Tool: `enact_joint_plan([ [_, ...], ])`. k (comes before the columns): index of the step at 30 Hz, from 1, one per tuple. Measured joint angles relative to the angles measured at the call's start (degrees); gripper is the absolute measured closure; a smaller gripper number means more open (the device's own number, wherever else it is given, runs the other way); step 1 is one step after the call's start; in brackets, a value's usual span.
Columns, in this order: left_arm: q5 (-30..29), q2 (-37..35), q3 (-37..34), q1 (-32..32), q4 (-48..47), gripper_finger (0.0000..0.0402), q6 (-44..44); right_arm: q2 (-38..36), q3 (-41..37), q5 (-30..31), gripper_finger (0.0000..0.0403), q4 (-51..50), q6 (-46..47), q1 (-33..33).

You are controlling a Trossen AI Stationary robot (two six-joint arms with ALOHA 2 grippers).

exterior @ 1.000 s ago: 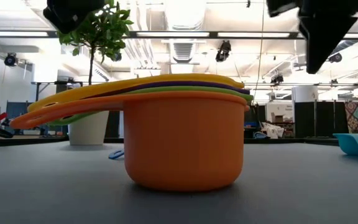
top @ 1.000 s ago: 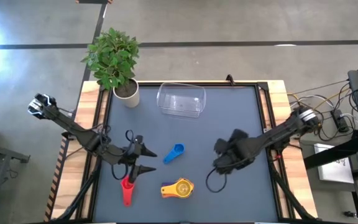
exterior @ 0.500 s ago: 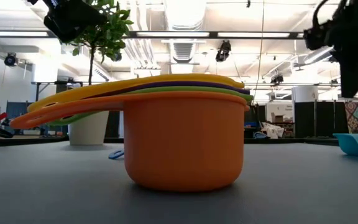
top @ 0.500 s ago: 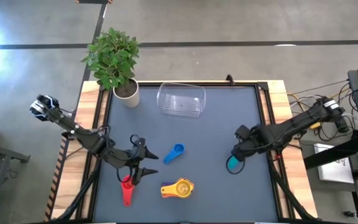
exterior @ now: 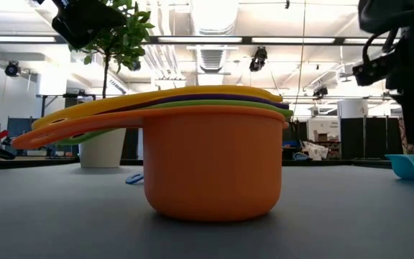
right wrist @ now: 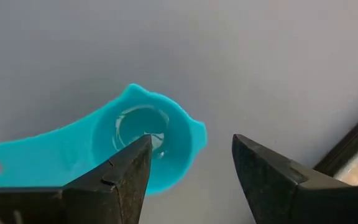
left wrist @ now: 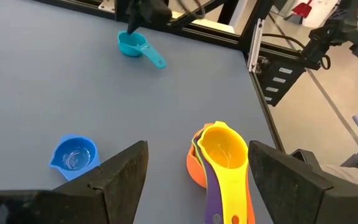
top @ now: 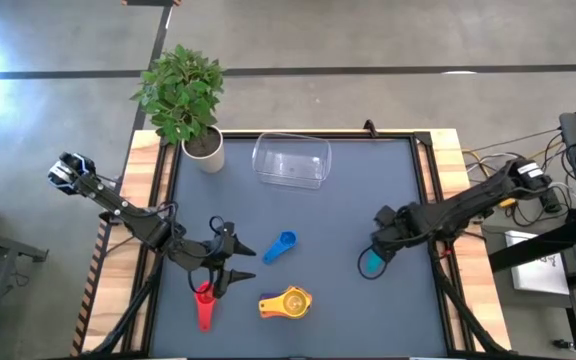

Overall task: Nest measuring cups in basket
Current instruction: Stack the light blue measuring cup on top of the yellow measuring cup

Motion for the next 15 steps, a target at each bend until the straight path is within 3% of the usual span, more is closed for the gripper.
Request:
enact_joint_plan([
  [7,0.00,0.00,0.00,0.00,-0.01,0.0141,0.00,4.32,-1.26,-0.22,0.0188,0.60,-4.34,-4.26],
  [15,0.00,0.00,0.00,0.00,-0.03,0.0141,0.00,6.70,-1.39,-0.21,0.0188,4.37,-18.26,-5.96],
])
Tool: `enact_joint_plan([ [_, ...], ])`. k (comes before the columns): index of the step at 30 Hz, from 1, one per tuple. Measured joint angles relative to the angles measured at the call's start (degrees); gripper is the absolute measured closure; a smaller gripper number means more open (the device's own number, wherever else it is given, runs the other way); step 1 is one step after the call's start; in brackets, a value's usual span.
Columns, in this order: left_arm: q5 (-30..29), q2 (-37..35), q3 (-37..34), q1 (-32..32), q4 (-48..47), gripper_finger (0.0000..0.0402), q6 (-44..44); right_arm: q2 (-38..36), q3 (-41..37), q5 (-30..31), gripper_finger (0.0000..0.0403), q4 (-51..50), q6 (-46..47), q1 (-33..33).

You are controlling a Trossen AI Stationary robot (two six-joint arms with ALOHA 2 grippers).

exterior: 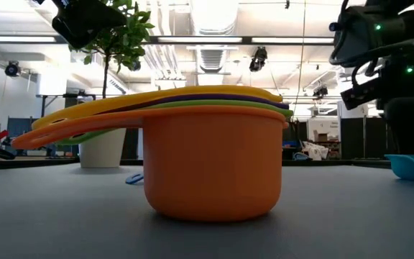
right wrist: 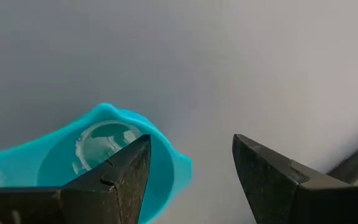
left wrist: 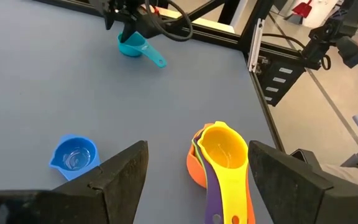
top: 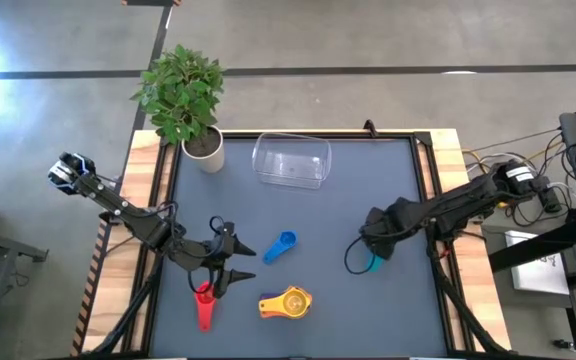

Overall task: Nest measuring cups in basket
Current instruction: Stack the light blue measuring cup on top of the yellow measuring cup

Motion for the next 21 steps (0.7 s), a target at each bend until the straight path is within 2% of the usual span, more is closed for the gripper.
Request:
enact_joint_plan([
  [8,0.00,0.00,0.00,0.00,0.01,0.0141,0.00,1.54,0.00,0.00,0.0188,1.31,-6.78,0.01],
  [21,-0.04,0.00,0.00,0.00,0.09,0.0141,0.02,2.10,0.00,0.02,0.0193,3.09,-10.32,0.08],
])
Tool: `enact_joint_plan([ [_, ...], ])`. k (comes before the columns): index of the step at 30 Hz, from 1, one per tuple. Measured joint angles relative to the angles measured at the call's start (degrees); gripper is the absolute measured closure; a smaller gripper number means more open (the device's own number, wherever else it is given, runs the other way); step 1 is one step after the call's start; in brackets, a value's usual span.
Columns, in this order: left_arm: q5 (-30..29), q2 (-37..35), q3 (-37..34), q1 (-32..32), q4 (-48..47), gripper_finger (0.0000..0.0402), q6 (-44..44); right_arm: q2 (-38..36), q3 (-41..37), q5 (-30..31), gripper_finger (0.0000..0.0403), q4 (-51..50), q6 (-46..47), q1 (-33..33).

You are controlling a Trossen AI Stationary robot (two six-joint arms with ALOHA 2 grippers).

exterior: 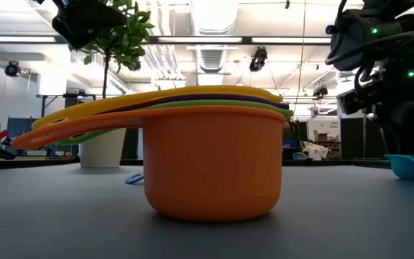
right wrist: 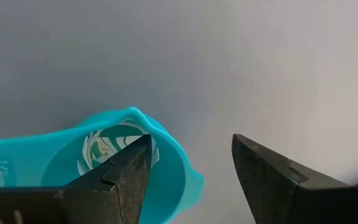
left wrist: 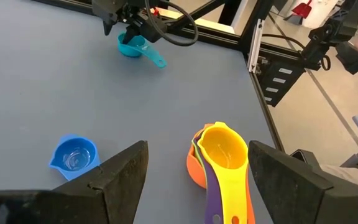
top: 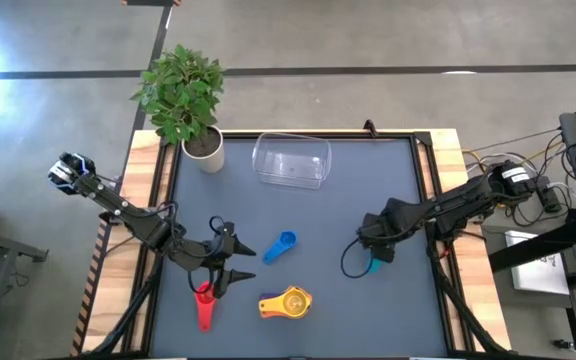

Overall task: Nest measuring cups in basket
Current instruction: Stack the light blue measuring cup on top of the yellow measuring cup

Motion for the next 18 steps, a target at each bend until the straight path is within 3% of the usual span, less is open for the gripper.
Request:
enact_joint_plan([
  [6,-0.01,-0.02,0.00,0.00,0.05,0.0141,0.00,-0.02,0.00,0.00,0.0233,0.39,-0.65,0.00],
  [13,-0.11,-0.02,0.00,0.00,0.52,0.0141,0.00,-0.02,0.02,-0.02,0.0326,0.72,-1.23,0.00],
  [18,-0.17,-0.04,0.02,0.01,1.00,0.0141,-0.32,-0.06,1.80,-0.12,0.0387,0.72,10.35,-0.39],
])
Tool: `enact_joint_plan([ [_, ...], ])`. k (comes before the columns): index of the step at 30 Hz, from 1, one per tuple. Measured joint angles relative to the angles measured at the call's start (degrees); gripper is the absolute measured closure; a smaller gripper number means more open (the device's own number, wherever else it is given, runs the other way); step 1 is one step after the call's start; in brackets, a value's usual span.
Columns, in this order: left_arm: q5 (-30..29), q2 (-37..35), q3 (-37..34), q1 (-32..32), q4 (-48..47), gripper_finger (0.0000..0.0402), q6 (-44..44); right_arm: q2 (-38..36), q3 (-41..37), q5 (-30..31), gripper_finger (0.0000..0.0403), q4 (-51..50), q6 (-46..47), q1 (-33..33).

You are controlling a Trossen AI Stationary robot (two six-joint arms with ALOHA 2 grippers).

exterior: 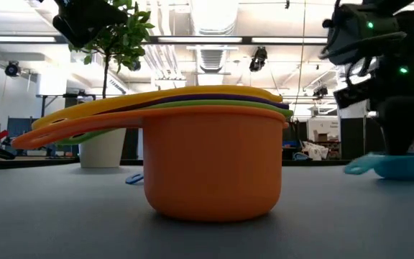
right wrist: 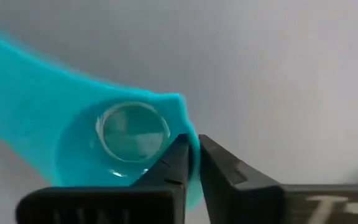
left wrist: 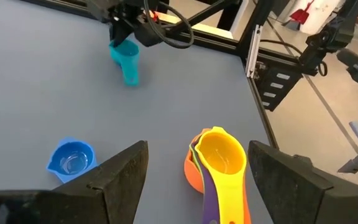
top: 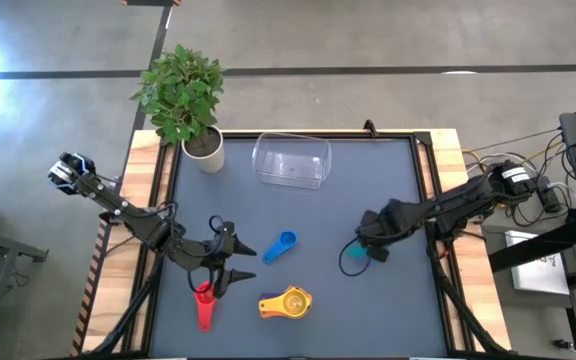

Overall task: Nest measuring cups in basket
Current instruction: Stack the light blue measuring cup on top of the yellow measuring cup

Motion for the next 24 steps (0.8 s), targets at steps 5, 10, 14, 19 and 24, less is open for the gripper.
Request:
enact_joint_plan([
  [5,-2.79,-0.01,0.01,0.04,0.40,0.0141,-0.14,-0.01,4.53,0.10,0.0392,2.15,10.24,0.46],
  [10,-3.89,-0.01,0.01,0.04,0.35,0.0141,-0.14,-0.01,9.69,0.06,0.0393,10.65,12.25,2.19],
  [14,-3.89,-0.01,0.01,0.04,0.30,0.0141,-0.14,-0.01,13.91,0.11,0.0393,17.33,11.85,4.68],
  [19,-4.27,-0.01,0.01,0.04,0.14,0.0141,-0.30,1.53,17.31,0.56,0.0394,26.96,12.36,8.72],
  [24,-4.37,-0.03,0.02,0.04,-0.06,0.0141,-0.59,8.53,22.92,2.97,0.0394,30.92,11.40,12.33],
])
